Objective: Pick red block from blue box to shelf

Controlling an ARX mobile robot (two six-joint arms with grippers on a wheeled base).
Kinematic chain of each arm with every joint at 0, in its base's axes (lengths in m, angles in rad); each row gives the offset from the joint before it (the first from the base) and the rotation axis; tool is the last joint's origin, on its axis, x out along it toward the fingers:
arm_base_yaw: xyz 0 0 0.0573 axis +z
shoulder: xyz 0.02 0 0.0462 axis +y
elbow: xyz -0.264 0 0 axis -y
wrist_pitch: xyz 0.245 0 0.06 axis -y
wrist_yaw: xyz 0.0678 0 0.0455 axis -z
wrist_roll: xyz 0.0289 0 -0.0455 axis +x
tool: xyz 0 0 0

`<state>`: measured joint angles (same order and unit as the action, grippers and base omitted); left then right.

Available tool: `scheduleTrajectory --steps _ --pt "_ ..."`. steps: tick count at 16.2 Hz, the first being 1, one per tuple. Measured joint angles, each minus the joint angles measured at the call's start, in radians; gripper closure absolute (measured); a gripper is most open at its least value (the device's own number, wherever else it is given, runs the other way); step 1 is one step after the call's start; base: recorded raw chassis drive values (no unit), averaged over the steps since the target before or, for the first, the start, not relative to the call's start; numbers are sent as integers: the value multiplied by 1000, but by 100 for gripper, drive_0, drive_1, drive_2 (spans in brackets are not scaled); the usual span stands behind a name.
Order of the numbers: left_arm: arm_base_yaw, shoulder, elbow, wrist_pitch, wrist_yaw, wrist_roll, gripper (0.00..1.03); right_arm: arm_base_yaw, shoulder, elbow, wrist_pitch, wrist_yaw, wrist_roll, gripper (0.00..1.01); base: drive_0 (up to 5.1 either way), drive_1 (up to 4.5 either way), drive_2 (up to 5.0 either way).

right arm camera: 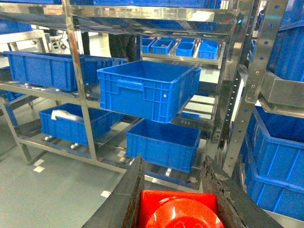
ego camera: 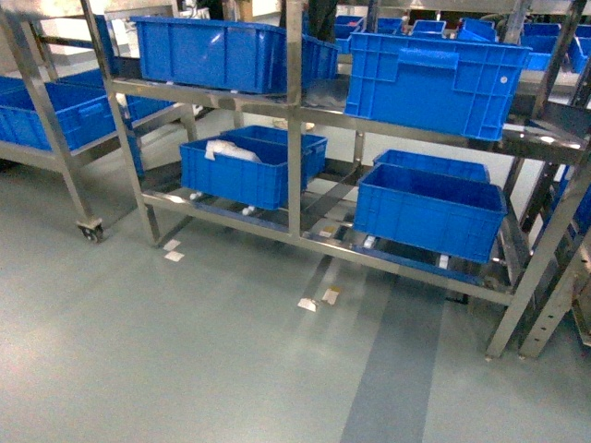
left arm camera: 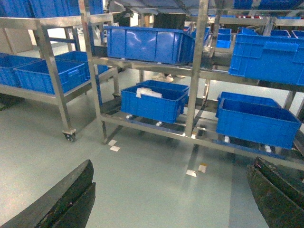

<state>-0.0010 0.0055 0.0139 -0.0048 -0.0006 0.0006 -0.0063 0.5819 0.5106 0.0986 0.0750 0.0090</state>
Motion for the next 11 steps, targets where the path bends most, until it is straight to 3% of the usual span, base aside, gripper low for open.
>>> scheduleTrajectory --steps 7,11 --pt "1 0 0 4 -1 0 5 0 5 0 0 0 0 72 -116 300 -533" --pt "0 0 0 0 0 0 5 0 1 0 0 2 0 72 35 462 -393"
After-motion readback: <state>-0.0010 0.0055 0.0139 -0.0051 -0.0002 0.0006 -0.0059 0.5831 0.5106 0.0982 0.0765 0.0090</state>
